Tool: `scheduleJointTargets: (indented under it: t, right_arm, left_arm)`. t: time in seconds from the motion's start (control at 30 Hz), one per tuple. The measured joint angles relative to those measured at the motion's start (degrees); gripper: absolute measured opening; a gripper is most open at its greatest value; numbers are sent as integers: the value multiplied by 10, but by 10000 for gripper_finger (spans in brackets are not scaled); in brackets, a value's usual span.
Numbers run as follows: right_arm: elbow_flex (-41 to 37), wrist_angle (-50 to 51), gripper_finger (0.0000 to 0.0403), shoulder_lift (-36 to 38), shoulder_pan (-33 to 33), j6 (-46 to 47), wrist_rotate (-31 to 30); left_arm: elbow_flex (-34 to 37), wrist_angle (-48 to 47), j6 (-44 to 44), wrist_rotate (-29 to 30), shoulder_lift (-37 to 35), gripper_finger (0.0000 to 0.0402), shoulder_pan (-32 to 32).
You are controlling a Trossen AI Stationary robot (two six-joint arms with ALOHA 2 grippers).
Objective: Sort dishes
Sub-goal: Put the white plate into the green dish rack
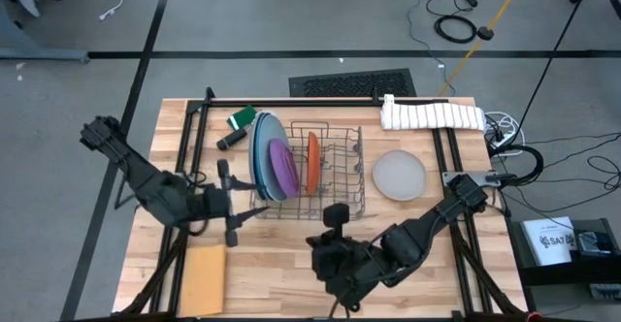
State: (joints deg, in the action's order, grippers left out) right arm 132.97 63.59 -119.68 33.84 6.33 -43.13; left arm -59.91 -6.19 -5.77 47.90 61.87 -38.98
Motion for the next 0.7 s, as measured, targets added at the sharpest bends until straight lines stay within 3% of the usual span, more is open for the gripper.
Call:
scheduleJointTargets:
  t: [0.1,0.2,0.3,0.4,0.57,0.7]
  right_arm:
    - [-5,27,0,0,2,36,-22]
    - [-8,121,0,0,1,135,-72]
    - [-31,145,0,2,8,183,-83]
    - [-51,96,0,2,29,152,-73]
    - [-99,-69,0,3,47,44,-9]
    - [-133,-90,0,3,46,10,-2]
  left_arm:
    - [18,69,-36,-44,-19,207,-1]
    - [21,67,-36,-50,-25,207,-2]
    - [21,65,-36,-51,-25,207,-2]
    - [21,65,-36,-52,-23,207,-2]
    - [22,66,-37,-53,-23,207,-2]
    - [22,68,-36,-53,-23,207,-2]
